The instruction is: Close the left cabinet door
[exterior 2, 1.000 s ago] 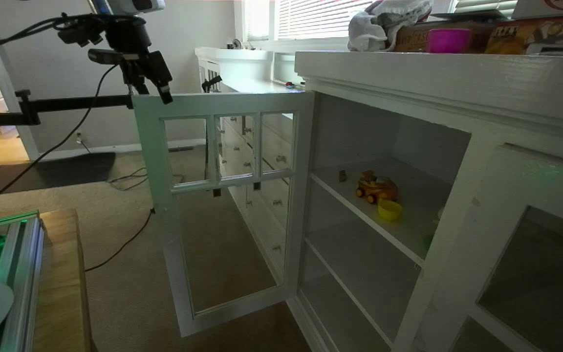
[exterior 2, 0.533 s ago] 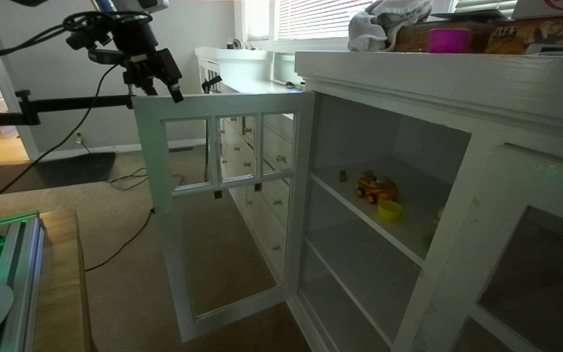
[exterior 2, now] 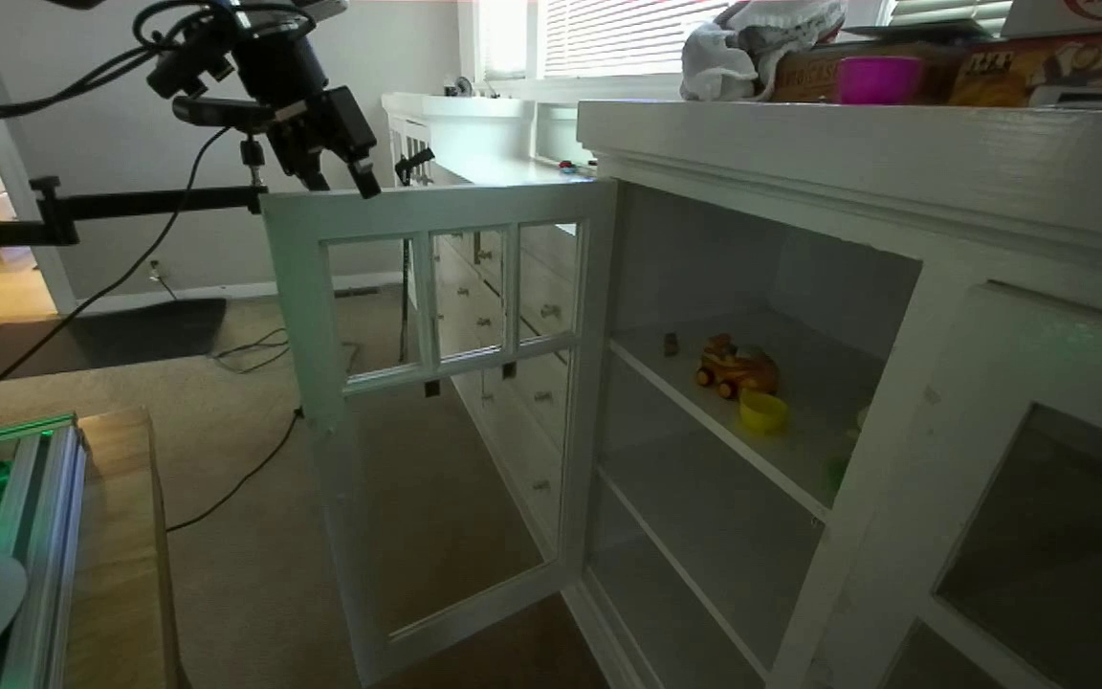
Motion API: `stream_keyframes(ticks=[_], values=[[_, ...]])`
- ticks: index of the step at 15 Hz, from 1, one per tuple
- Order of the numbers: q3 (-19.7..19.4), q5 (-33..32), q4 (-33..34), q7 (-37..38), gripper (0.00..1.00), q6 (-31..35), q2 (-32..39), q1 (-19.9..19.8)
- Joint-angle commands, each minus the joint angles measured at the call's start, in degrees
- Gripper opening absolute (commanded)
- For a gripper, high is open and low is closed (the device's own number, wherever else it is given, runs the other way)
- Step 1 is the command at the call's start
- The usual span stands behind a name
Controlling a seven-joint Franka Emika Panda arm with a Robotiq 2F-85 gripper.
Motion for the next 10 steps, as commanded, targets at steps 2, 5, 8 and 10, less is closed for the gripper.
stream_keyframes(ticks=[2,5,8,10], values=[[-2.53,-4.11,-0.53,-1.15,1.0,-2.3,-2.59,-1.87],[-4.98,-4.95,-0.79,-3.35,1.0,-2.59,-2.46,-3.09],[-6.72,-6.39,-1.23,-5.29,1.0,-2.29,-2.05,-4.8],[-7.78,-7.34,-1.33,-6.39,1.0,-2.1,-1.85,-5.79]])
